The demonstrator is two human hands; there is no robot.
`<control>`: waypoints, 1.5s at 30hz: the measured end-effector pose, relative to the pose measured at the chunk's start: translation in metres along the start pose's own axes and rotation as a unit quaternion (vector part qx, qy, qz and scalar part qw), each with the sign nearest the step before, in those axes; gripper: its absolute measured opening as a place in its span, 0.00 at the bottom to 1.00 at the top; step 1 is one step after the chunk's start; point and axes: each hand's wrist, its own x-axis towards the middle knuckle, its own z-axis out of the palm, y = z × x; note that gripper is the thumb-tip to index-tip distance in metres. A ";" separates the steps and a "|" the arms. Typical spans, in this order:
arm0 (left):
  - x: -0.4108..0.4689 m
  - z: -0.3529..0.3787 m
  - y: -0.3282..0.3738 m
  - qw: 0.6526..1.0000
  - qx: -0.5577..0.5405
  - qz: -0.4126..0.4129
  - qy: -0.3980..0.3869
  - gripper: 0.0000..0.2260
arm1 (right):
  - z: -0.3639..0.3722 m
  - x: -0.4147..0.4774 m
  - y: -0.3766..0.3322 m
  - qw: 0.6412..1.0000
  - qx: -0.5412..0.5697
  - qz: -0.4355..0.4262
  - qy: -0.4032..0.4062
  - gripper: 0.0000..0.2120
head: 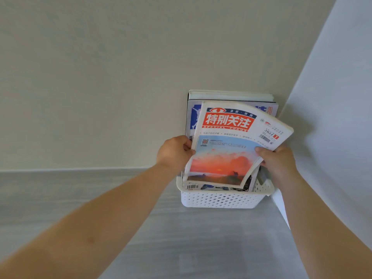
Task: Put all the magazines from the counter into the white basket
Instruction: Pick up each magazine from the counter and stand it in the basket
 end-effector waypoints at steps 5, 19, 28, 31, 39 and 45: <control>0.008 0.014 -0.003 0.999 -0.020 -0.025 -0.007 0.04 | 0.000 0.014 0.001 1.000 -0.011 0.005 0.005 0.10; 0.013 0.028 -0.032 0.998 -0.025 -0.050 0.039 0.10 | 0.036 0.017 0.032 0.973 -0.026 -0.152 0.170 0.26; 0.010 0.023 -0.040 0.999 -0.005 -0.047 -0.018 0.09 | 0.042 0.001 0.041 0.931 -0.329 -0.147 0.061 0.29; -0.004 0.015 -0.053 0.998 -0.025 -0.042 -0.030 0.13 | 0.036 -0.012 0.032 0.930 -0.343 -0.120 0.054 0.29; -0.083 -0.056 -0.117 0.992 -0.117 -0.040 -0.006 0.09 | 0.063 -0.092 0.006 0.918 -0.347 -0.186 0.042 0.23; -0.165 -0.149 -0.224 0.986 -0.110 -0.118 0.033 0.06 | 0.145 -0.182 -0.002 0.920 -0.327 -0.217 -0.016 0.20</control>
